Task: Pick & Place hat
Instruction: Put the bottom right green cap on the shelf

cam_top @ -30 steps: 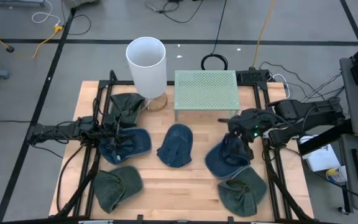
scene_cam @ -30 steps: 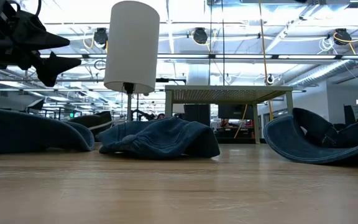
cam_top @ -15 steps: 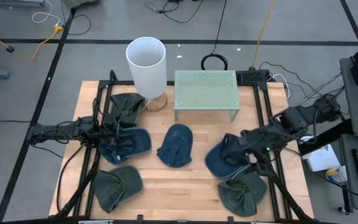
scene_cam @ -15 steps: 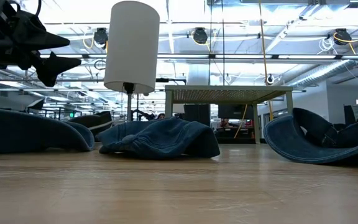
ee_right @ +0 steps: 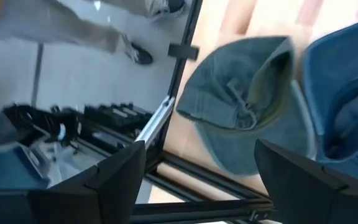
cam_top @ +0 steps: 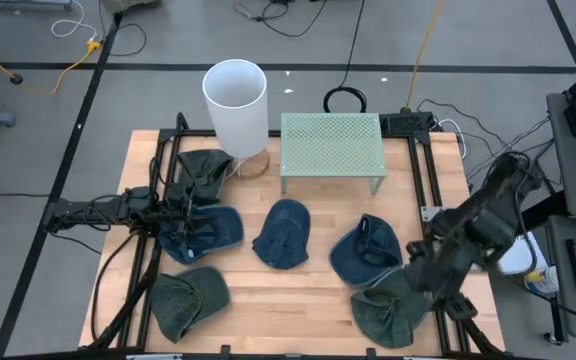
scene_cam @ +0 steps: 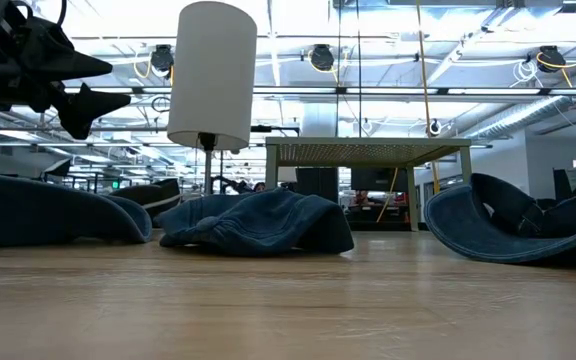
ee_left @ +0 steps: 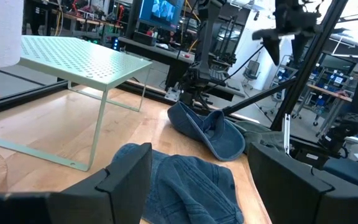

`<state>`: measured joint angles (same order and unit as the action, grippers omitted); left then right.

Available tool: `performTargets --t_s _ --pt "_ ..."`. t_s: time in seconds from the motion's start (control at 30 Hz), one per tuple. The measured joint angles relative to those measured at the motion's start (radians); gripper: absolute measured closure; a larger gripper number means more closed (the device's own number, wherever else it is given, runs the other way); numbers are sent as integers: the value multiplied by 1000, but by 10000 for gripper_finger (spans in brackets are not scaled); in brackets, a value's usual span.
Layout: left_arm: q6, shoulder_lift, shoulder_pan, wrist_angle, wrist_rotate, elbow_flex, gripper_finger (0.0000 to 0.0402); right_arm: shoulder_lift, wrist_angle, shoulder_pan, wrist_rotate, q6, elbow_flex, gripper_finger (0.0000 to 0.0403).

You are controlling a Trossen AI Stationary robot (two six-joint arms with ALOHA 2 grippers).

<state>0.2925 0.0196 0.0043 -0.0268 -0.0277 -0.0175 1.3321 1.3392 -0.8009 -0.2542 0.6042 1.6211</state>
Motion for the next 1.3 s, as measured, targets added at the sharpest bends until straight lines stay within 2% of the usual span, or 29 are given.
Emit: performTargets --t_s 0.23,0.4,0.73,0.97,1.3 --pt "0 0 0 0 0 0 131 155 5 -83 -5 -74 0 110" --pt "0 0 0 0 0 0 131 267 56 -149 74 -63 0 110" --pt "0 0 0 0 0 0 131 460 63 -252 84 -23 -1 110" --pt "0 0 0 0 0 0 131 546 51 -294 175 52 -1 110" --pt "0 0 0 0 0 0 131 619 73 -314 178 151 -1 110"
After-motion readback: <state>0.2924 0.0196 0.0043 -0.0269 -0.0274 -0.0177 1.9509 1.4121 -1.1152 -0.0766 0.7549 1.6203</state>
